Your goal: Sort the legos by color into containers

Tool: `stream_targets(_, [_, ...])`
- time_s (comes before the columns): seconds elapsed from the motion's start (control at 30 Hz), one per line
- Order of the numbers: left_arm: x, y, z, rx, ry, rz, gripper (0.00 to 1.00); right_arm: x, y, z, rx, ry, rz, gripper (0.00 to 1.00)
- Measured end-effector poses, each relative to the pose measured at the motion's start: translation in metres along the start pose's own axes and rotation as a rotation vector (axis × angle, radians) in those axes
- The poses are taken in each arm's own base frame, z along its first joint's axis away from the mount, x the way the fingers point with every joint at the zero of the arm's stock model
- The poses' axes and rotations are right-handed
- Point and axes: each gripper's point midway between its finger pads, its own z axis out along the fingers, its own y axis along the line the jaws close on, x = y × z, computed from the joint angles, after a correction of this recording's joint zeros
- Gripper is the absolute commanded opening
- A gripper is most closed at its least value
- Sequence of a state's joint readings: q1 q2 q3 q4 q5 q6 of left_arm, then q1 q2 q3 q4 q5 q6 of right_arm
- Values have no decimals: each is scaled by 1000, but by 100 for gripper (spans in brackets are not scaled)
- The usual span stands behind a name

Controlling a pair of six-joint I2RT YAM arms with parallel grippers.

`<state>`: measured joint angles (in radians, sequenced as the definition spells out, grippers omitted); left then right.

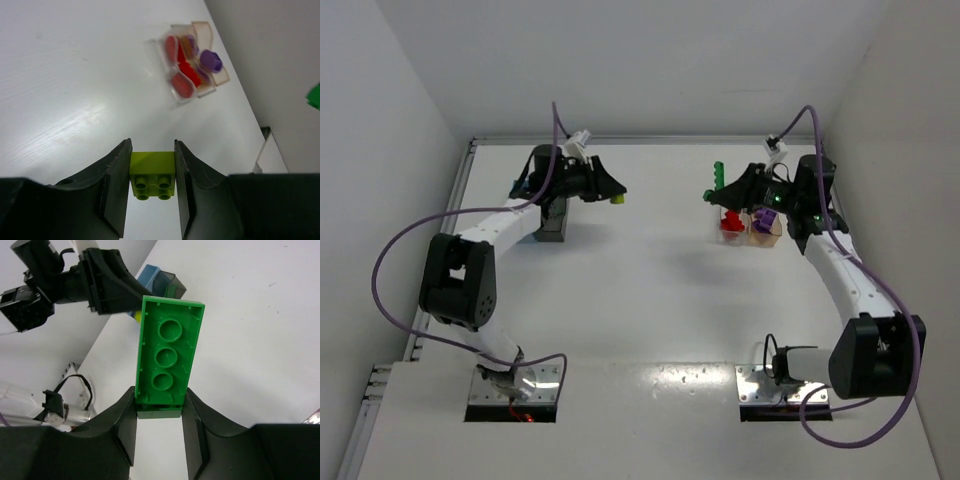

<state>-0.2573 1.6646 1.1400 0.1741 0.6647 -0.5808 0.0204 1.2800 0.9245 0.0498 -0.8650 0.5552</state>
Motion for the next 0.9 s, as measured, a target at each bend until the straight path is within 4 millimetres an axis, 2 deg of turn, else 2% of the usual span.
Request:
stream_targets(0.07, [-14, 24, -9, -69, -39, -30, 0, -1, 0, -2, 2, -5, 0, 3])
stream_targets(0.13, [-38, 52, -27, -156, -107, -39, 0, 0, -2, -1, 0, 0, 10, 3])
stream_targets(0.23, [-67, 97, -73, -337, -199, -36, 0, 4, -8, 3, 2, 14, 39, 3])
stream_targets(0.37, [-85, 140, -137, -574, -262, 3, 0, 13, -21, 15, 5, 40, 96, 3])
stream_targets(0.5, [-85, 165, -179, -749, -258, 40, 0, 19, -24, 27, -3, 64, 133, 3])
stream_targets(0.63, [-72, 185, -200, -855, -217, 43, 0, 6, -17, 35, -26, 56, 106, 3])
stream_targets(0.77, [-55, 201, -208, -912, -166, 28, 0, -4, -11, 43, -48, 47, 78, 3])
stream_targets(0.9, [-36, 220, -203, -936, -104, -2, 0, -3, -11, 47, -54, 54, 79, 3])
